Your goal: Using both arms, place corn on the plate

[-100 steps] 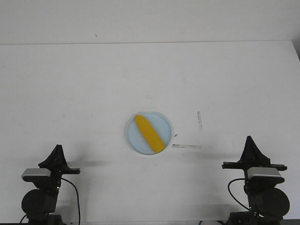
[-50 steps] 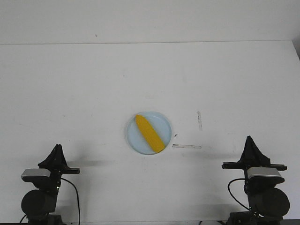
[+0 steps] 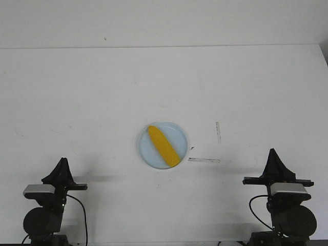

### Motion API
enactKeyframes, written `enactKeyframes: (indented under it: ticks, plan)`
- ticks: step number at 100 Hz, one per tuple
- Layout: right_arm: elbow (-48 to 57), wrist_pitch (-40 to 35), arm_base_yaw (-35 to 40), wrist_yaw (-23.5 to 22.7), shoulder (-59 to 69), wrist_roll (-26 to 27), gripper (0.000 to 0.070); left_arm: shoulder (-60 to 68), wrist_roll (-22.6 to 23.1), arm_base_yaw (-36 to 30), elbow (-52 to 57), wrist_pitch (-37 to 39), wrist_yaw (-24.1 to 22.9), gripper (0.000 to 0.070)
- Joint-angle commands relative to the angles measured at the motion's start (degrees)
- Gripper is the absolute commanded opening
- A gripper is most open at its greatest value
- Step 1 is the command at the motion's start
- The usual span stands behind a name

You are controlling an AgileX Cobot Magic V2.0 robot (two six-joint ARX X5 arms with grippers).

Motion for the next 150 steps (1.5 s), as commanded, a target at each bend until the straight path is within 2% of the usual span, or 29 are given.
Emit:
enactKeyframes:
  ticks: [1,46,59,75,85,96,109,150]
  plan:
    - [-0.02,0.59,-0.04,0.0,-0.09,-0.09,0.0002,-0.11,0.5,0.09,-1.22,0.9,-0.07,0.0001]
    - [-2.56,-2.14,-0.15,-0.33,-3.32,-0.52,0.0002,-0.11,0.5,0.09,-1.22,0.87,-0.07,0.0001]
    - [-7.52,0.72,-0.22,-1.84,-6.8,-0.26,0.0002,-0.11,0.5,0.09,-1.22,0.9,-0.07,0.0001]
    - [-10.91,1.51,-0.59,-6.25,-6.71,-0.26,0.0002,-0.11,0.5,0.09,-1.22,0.87,-0.07,0.0001]
    - [-13.81,3.8,-0.59,-6.14,-6.71,-0.26,0.0002,-0.11,0.5,0.09,-1.22,0.9,-0.07,0.0001]
    - [-18.21,10.12,-0.57,-6.12,-6.71,-0.17,0.0002,-0.11,0.5,0.09,-1.22,0.9,-0.07,0.0001]
    - [-18.05,7.91,-0.59,-6.05,-6.71,-0.24,0.0002,-0.11,0.5,0.09,-1.22,0.9,-0.07,0.0001]
    - [-18.05,7.96,-0.57,-6.08,-6.71,-0.26,0.0002,-0.11,0.5,0.09,-1.22,0.92,-0.07,0.0001]
